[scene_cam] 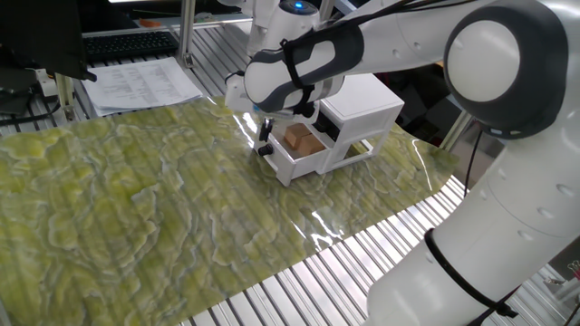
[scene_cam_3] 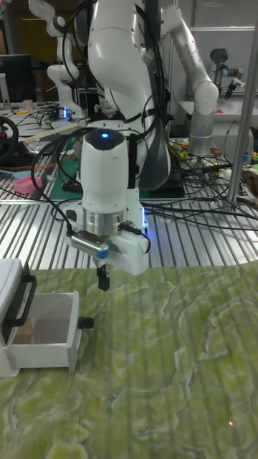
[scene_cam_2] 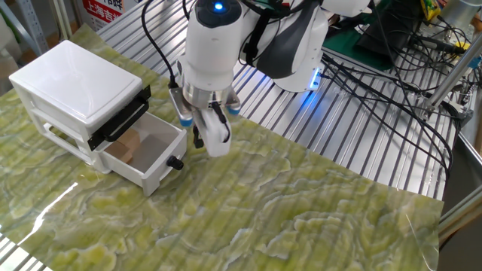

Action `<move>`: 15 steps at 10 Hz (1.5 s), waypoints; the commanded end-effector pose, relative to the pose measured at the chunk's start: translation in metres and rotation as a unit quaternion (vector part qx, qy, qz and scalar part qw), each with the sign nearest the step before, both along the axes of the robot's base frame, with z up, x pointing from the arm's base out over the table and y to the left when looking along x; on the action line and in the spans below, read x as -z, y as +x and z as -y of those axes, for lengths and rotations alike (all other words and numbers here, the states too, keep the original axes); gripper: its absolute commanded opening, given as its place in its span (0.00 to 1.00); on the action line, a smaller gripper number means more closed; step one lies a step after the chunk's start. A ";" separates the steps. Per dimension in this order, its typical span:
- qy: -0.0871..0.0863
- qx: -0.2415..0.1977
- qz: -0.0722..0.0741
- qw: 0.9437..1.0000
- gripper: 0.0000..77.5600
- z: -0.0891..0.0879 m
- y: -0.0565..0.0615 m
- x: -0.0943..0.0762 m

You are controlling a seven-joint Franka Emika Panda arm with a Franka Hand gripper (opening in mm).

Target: Grasp the handle and close the drawer

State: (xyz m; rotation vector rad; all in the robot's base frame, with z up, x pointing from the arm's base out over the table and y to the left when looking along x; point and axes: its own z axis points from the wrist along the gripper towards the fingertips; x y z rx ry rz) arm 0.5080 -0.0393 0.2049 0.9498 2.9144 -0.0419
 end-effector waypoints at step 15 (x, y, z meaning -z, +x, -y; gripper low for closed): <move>0.038 0.518 -0.001 0.855 0.00 0.000 0.022 0.008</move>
